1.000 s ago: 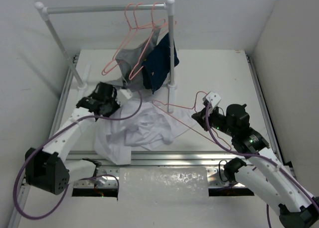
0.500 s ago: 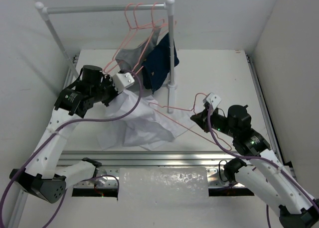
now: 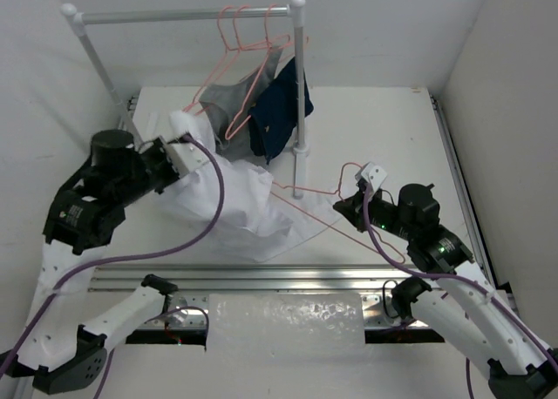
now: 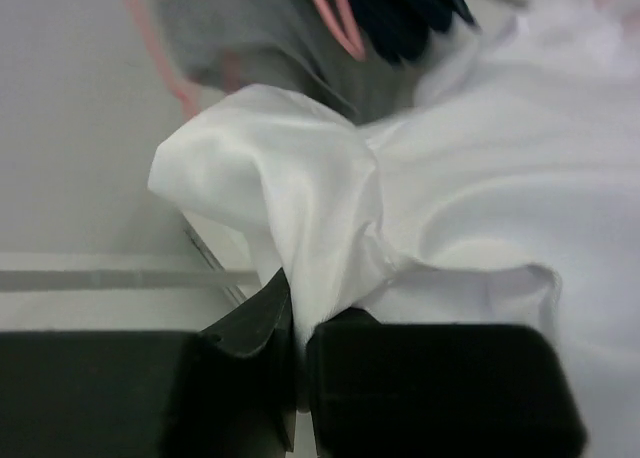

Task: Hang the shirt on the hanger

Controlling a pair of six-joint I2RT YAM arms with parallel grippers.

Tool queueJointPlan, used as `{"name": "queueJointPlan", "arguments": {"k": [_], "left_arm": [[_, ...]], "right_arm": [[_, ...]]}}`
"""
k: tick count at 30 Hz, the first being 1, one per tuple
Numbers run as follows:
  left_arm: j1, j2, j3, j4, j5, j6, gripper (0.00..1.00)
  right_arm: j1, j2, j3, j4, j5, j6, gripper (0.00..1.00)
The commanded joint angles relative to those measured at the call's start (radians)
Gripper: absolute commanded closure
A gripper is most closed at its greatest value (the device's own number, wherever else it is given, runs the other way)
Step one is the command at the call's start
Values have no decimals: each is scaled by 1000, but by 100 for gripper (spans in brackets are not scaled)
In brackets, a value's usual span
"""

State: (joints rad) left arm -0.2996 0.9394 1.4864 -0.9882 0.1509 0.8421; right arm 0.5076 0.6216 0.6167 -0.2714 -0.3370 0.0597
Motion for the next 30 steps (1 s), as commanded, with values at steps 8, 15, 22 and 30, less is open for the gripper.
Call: {"name": "queueJointPlan", "arguments": {"k": [8,15,22,30], "left_arm": [[2,-7,-492,-246,-476,158,82],[2,35,-375,-256,-498,144,13],[-12,160,-52,-92,55,-85,8],[-81,315,-210,215,150,-363,17]], "right_arm": [[3,4,34,44,-14,2,100],[2,4,32,41,-14,5,100],[2,3,21,43,16,14,100],[2,-14,37,5,88,25,100]]}}
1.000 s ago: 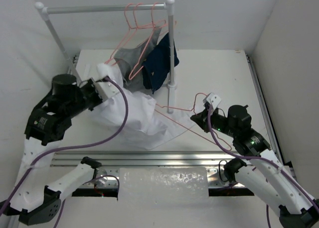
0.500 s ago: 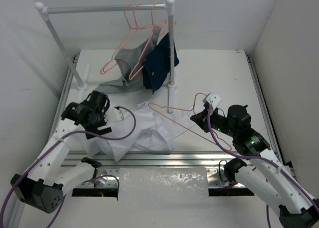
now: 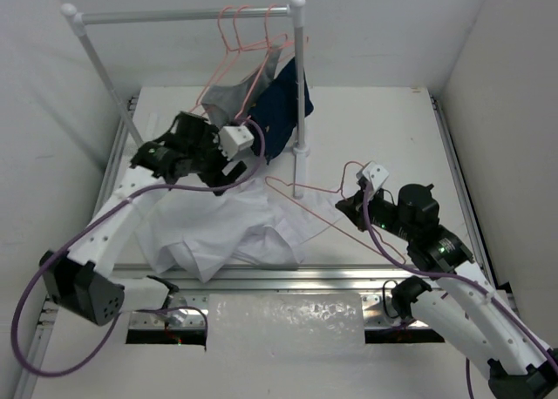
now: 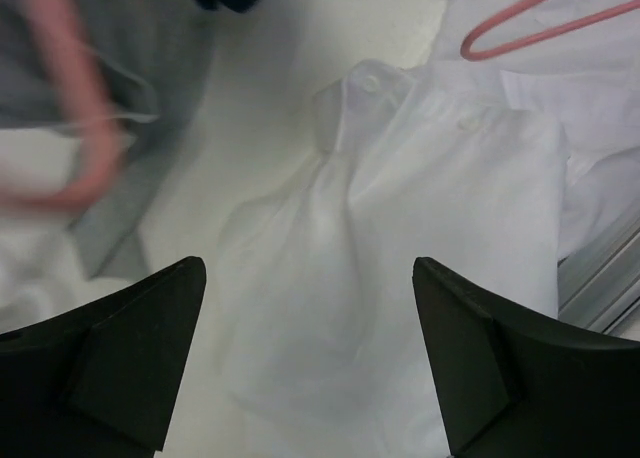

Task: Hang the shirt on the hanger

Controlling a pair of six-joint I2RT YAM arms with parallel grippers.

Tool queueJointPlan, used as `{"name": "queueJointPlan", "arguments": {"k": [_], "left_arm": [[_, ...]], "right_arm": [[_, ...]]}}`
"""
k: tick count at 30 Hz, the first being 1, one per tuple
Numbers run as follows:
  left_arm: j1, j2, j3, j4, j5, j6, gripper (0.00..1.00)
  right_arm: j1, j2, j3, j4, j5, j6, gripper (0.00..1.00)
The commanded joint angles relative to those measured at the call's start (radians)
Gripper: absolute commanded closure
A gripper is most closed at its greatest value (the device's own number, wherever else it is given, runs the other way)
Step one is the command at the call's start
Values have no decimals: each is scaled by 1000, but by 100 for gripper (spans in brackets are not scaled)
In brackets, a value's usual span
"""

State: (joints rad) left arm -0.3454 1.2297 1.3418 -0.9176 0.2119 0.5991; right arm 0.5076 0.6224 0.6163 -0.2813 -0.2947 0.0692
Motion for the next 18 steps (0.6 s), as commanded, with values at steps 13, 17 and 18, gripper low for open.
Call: {"name": "queueJointPlan", "arguments": {"k": [13,17,18], "left_arm": [[-176,286,-181,381,-243,-104,22],[-179,304,-193,356,-143,-81,31],[-178,303,-197,370,-152,-82,32]], "right_arm": [[2,-6,28,10,78,20,100],[2,0,28,10,81,17,100],[3,0,28,13,78,17,100]]}}
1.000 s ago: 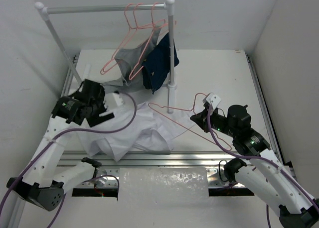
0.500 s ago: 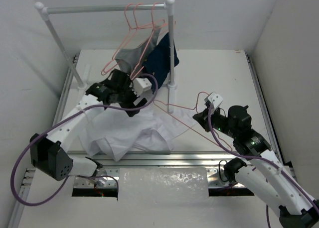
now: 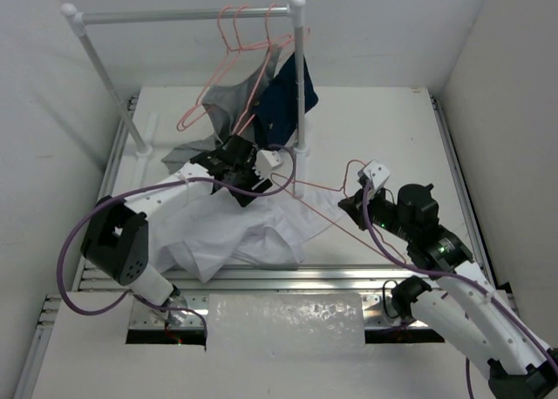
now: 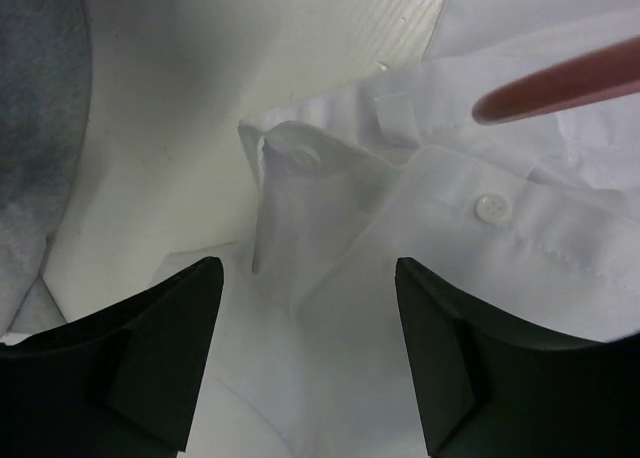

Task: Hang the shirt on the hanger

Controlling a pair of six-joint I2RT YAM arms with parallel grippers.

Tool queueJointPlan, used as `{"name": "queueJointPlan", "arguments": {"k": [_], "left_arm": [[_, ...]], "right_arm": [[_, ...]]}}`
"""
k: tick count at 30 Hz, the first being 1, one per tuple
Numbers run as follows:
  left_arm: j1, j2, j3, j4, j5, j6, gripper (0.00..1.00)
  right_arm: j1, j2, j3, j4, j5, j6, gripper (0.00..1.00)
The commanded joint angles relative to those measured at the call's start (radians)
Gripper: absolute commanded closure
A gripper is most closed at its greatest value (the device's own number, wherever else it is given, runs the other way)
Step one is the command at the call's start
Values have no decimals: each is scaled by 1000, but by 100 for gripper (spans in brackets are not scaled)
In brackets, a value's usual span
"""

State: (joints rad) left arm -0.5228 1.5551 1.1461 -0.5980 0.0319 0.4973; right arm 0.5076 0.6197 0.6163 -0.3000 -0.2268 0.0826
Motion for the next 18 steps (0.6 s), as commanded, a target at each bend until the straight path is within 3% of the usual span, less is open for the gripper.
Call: {"name": "queueJointPlan", "arguments": {"k": [1,3,12,13,14,15,18], "left_arm": [[0,-27,-15,91,10,17,33],[0,-38,-45,160,-27,23,43],[-2,-18,-132,247,-26,78,62],[-2,-17,-134,253,-29,76,70],[-2,-18,-138,268,-59,75,94],[0,-29,-137,273,-72,70,100],[0,-47,-114,253,-72,66,100]], "right_arm": [[2,5,25,30,6,3,100],[2,8,20,39,-19,0,100],[2,0,25,33,-19,-3,100],[2,-3,25,36,-19,-4,100],[2,-2,25,39,-23,-4,100],[2,3,23,41,-23,-3,100],[2,38,17,38,15,5,100]]}}
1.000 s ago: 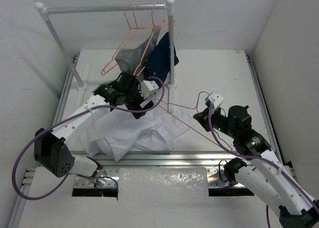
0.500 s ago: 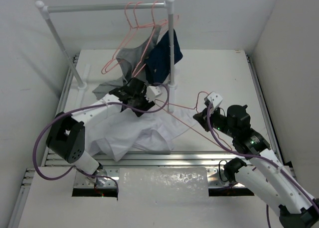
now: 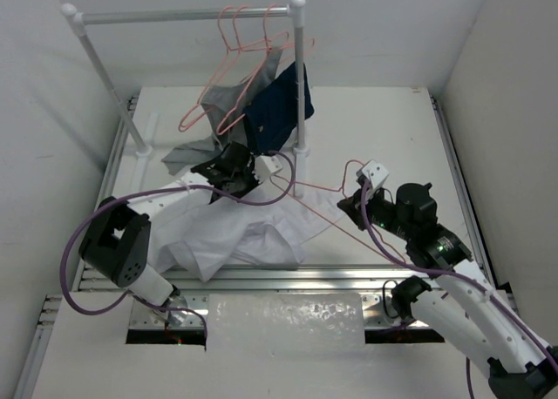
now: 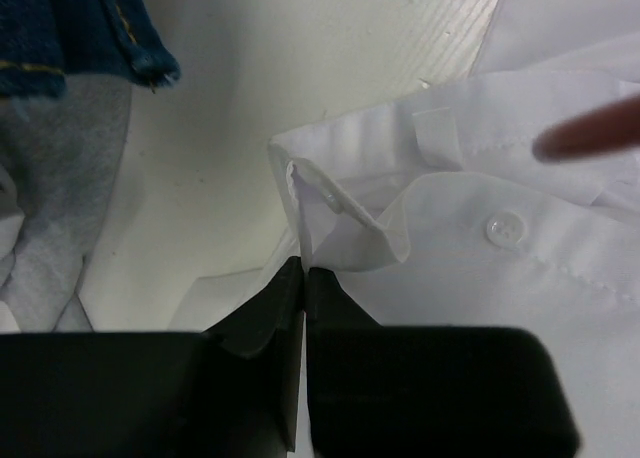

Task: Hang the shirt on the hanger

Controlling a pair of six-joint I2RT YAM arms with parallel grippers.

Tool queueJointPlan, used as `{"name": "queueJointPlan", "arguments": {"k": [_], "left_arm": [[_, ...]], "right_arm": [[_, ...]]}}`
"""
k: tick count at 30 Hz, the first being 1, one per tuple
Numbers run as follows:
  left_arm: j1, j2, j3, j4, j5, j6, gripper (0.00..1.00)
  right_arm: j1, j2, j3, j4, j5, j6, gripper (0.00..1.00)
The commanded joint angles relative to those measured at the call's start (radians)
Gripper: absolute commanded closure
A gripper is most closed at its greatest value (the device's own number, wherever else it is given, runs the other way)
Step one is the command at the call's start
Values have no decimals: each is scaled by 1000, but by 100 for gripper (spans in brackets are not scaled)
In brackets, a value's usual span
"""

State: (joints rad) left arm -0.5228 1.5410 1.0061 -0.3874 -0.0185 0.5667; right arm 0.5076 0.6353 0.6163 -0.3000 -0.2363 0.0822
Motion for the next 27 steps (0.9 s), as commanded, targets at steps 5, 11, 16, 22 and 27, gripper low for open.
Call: {"name": "queueJointPlan", "arguments": {"k": [5,11,16,22,27], "left_arm": [[-2,-146,52,-10,-11,5,100],[-9,-294,100,-143,139,58,100],[-11,-403,74,-151,227,165,100],[-9,-444,118,-195,241,213,100],[-9,-467,186,-251,270,200,100]], "right_arm": [[2,157,8,35,77,60,100],[2,219,-4,122,-46,91,100],[0,156,-26,171,-181,106,100],[2,58,8,46,-146,113,100],[2,15,-7,88,-265,148,100]]}}
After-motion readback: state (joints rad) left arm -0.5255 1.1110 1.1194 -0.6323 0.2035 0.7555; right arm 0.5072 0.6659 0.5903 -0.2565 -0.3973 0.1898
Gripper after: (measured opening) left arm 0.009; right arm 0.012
